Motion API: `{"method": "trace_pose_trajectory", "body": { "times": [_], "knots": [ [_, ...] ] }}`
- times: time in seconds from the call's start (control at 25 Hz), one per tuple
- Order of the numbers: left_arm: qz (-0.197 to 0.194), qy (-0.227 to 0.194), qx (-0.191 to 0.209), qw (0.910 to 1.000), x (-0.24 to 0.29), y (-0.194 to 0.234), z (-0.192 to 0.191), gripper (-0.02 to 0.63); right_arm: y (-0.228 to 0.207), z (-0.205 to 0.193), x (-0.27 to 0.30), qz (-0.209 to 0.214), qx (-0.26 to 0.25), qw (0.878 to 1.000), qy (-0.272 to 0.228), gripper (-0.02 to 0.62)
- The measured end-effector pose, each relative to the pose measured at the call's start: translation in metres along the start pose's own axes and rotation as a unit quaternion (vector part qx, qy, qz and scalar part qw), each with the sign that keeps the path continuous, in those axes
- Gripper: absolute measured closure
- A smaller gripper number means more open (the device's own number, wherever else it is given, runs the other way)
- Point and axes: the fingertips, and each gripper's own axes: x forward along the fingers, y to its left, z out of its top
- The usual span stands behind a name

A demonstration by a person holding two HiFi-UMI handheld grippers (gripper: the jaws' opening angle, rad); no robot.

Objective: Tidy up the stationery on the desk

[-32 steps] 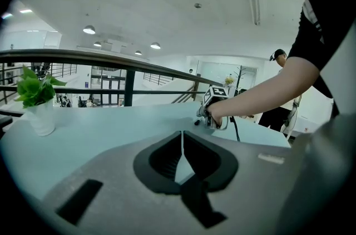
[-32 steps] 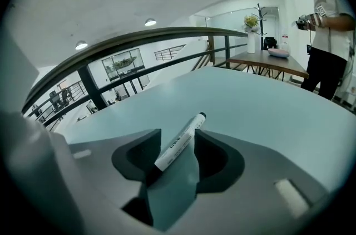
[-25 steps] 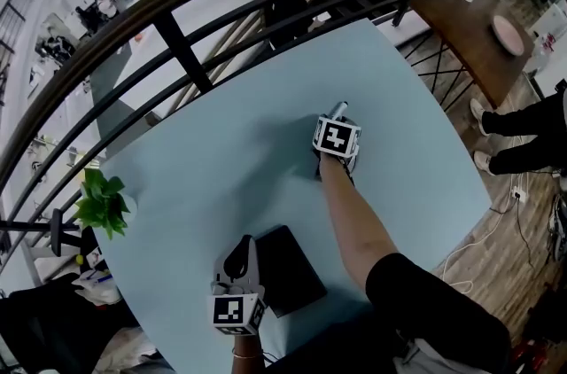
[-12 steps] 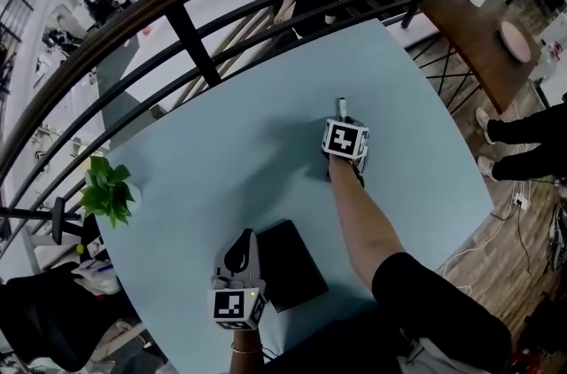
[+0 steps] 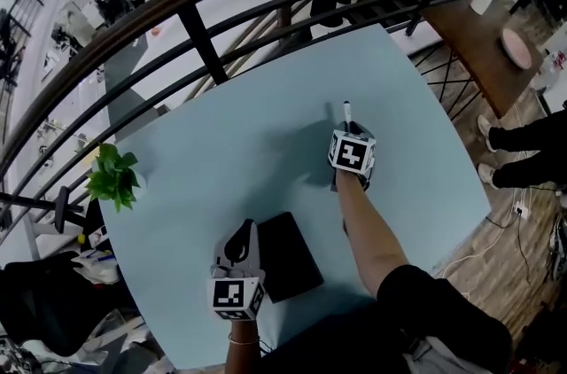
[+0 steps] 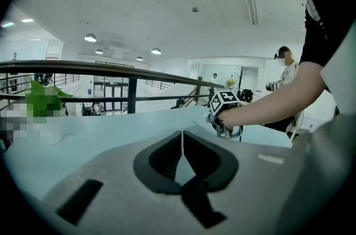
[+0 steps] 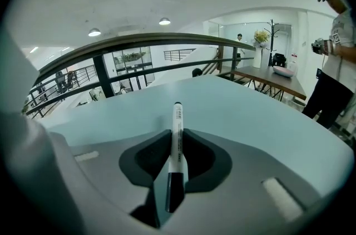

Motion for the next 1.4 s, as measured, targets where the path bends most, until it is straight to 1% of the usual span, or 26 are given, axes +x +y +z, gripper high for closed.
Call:
{"method": "trace_pose_trajectory", "body": {
  "times": [0.2,0.48,0.76,0.96,1.16,1.4],
  "knots": [
    [0.004,-0.010,0.010,0.9999,-0.014,-0.014,0.009,0.601,-0.003,-0.004,-0.034,0.023,-0.011,0.999,-0.019,0.515],
    [0.012,-0.022,0.029,0.9993,-0.038,-0.039,0.016,0.601,-0.015,-0.022,-0.086,0.052,-0.023,0.998,-0.035,0.515],
    [0.013,-0.027,0.042,0.9987,-0.059,-0.061,0.008,0.601,-0.026,-0.052,-0.127,0.074,-0.043,0.996,-0.041,0.515],
    [0.011,-0.017,0.045,0.9988,-0.073,-0.079,-0.004,0.601,-0.035,-0.076,-0.159,0.094,-0.061,0.993,-0.039,0.515],
    [0.012,-0.027,0.050,0.9983,-0.081,-0.087,-0.010,0.601,-0.038,-0.102,-0.182,0.111,-0.079,0.990,-0.039,0.515],
    [0.007,-0.026,0.058,0.9980,-0.088,-0.104,-0.015,0.601,-0.045,-0.119,-0.207,0.129,-0.094,0.986,-0.039,0.515]
  ]
}}
